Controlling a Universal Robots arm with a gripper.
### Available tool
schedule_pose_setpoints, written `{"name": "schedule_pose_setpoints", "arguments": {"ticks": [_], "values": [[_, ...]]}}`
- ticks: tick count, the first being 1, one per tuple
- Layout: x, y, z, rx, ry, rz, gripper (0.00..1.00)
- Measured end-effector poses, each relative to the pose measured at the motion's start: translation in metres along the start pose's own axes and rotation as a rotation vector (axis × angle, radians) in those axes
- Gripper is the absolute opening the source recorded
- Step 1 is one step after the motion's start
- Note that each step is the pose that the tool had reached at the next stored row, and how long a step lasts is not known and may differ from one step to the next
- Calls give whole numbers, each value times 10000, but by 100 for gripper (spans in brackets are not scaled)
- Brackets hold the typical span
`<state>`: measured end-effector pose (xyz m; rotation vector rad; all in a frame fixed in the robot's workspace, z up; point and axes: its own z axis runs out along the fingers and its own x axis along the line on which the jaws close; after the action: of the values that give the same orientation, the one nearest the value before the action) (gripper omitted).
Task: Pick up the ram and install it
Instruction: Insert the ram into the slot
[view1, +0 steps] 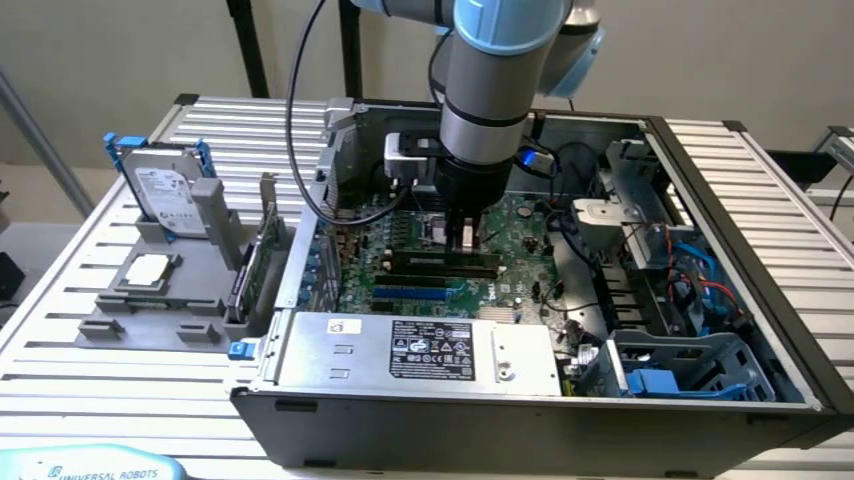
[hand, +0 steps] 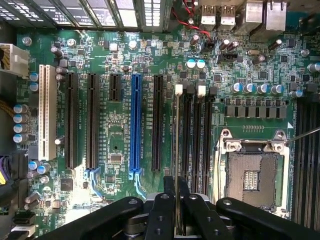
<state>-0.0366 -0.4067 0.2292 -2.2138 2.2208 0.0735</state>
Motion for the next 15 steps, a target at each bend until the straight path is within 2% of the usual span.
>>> {"name": "schedule_pose_setpoints", "arguments": {"ticks": [15], "values": [[-22, 8, 20, 28, 13, 65, 13]]}}
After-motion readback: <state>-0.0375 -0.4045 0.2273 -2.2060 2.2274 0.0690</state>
